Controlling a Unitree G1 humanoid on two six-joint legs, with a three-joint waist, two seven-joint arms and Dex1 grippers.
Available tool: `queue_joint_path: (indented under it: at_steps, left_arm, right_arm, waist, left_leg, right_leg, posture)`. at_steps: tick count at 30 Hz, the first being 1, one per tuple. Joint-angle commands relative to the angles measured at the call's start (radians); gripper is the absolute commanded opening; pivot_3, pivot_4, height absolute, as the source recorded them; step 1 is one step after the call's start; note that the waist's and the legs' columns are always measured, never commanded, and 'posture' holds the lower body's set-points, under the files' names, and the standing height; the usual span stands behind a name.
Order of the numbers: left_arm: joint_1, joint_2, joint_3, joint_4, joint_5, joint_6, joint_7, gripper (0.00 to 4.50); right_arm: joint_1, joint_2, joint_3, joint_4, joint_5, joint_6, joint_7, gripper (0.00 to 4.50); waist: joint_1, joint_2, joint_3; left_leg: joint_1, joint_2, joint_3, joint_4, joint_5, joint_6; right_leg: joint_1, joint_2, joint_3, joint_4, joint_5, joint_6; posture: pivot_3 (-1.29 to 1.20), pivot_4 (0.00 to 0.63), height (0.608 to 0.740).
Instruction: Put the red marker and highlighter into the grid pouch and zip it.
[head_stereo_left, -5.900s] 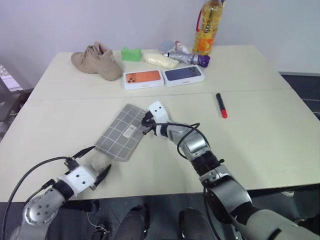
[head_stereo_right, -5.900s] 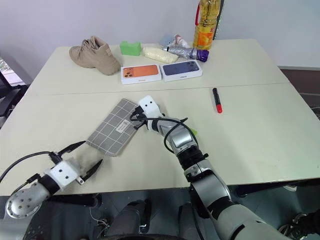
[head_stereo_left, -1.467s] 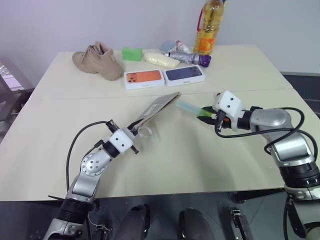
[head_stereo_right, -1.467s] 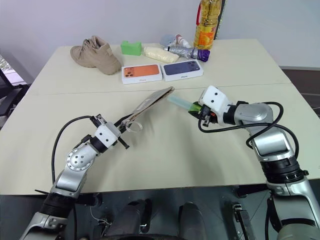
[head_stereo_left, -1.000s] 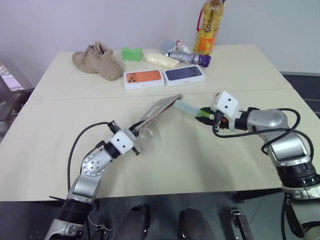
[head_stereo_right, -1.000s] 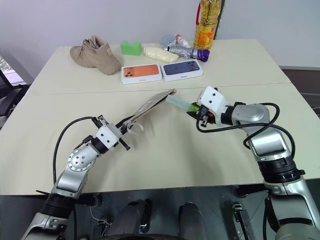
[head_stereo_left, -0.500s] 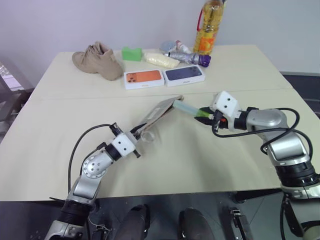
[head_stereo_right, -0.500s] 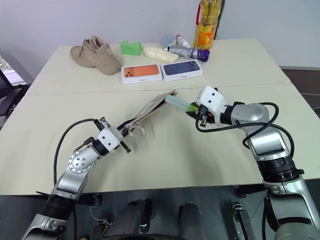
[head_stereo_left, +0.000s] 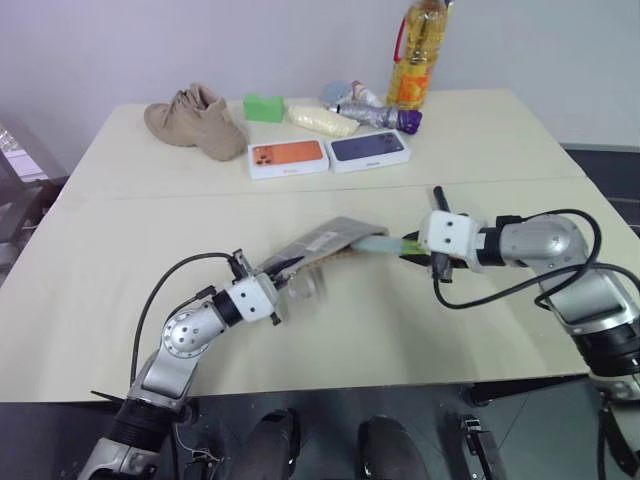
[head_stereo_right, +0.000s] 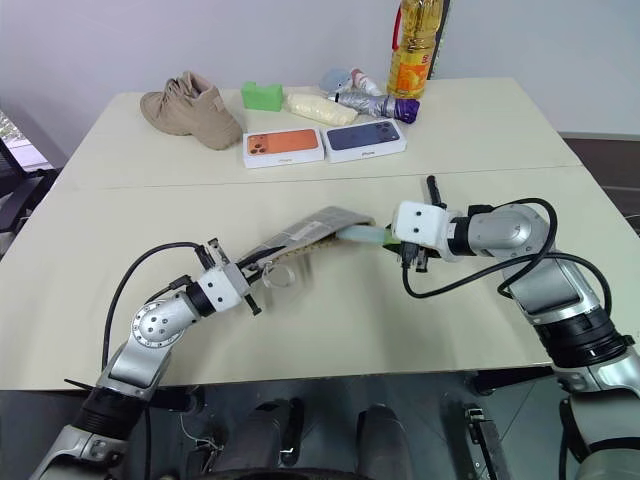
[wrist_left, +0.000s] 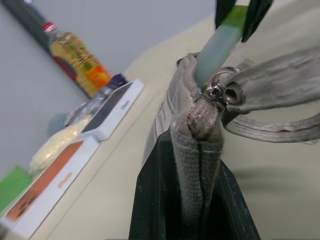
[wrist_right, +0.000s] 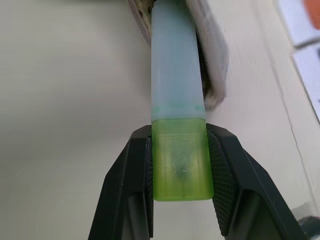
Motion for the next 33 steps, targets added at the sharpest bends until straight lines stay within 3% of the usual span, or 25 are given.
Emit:
queue_joint_path:
  at_steps: [1,6,13,17,20,24,30,33]
  left_arm:
    - [-0.019,0.009,-0.033,-0.051,-0.029,-0.032,-0.046,0.00]
    - [-0.028,-0.009,-0.041,-0.045,-0.016,-0.029,-0.047,0.00]
    - [-0.007,-0.023,-0.019,-0.045,-0.001,0.001,-0.013,0.00]
    - [0.000,-0.027,0.004,-0.028,0.027,0.023,0.038,0.00]
    - [-0.001,-0.033,0.026,-0.004,0.071,0.031,0.108,0.00]
    - [-0.006,-0.054,0.037,0.012,0.084,0.050,0.163,0.00]
    - [-0.021,-0.068,0.031,0.034,0.116,0.057,0.205,0.00]
    - [-0.026,-0.074,0.032,0.030,0.112,0.064,0.213,0.00]
  right_arm:
    - [-0.037,0.015,0.029,-0.055,-0.021,-0.059,0.033,0.90]
    - [-0.048,0.066,0.061,-0.092,-0.012,-0.041,0.062,0.90]
    - [-0.030,0.081,-0.042,-0.108,0.074,0.082,0.057,4.30]
    - [-0.022,0.097,-0.185,-0.058,0.188,0.200,0.009,4.30]
    - [-0.037,0.128,-0.268,0.101,0.179,0.235,-0.120,4.30]
    - [-0.093,0.195,-0.319,0.316,0.175,0.347,-0.283,4.41]
    - [-0.168,0.325,-0.380,0.610,0.141,0.368,-0.587,4.41]
    - [-0.198,0.367,-0.421,0.706,0.164,0.370,-0.670,4.41]
  waist:
    - [0.000,0.000,0.000]
    - [0.000,0.000,0.000]
    - [0.003,0.000,0.000]
    - [0.003,0.000,0.000]
    - [0.003,0.000,0.000]
    - [0.001,0.000,0.000]
    - [-0.002,0.000,0.000]
    - [0.001,0.000,0.000]
  left_leg:
    - [0.000,0.000,0.000,0.000,0.000,0.000]
    - [0.000,0.000,0.000,0.000,0.000,0.000]
    - [0.000,0.000,-0.001,0.003,0.000,0.000]
    - [0.000,0.000,-0.001,0.003,-0.001,0.001]
    - [0.000,0.000,-0.001,0.004,-0.001,0.001]
    - [0.001,0.000,-0.001,0.004,-0.001,0.001]
    - [0.000,0.000,0.000,0.003,0.000,-0.001]
    - [0.000,0.000,0.000,0.004,0.002,-0.003]
  right_leg:
    - [0.000,0.000,0.000,0.000,0.000,0.000]
    - [0.000,0.000,0.000,0.000,0.000,0.000]
    - [0.002,0.000,0.000,0.000,0.000,0.000]
    - [0.002,0.000,0.000,0.000,0.000,0.000]
    - [0.003,0.000,-0.001,0.000,0.000,0.000]
    - [0.004,0.000,-0.001,0.000,0.000,0.000]
    - [0.002,0.000,0.000,0.001,0.000,0.000]
    - [0.002,0.000,0.000,0.001,0.000,0.000]
  posture:
    - [0.00,0.150,0.739]
    - [0.00,0.150,0.739]
    - [0.00,0.150,0.739]
    - [0.00,0.150,0.739]
    - [0.00,0.150,0.739]
    - [0.00,0.150,0.739]
    - [0.00,0.150,0.739]
    - [0.00,0.150,0.739]
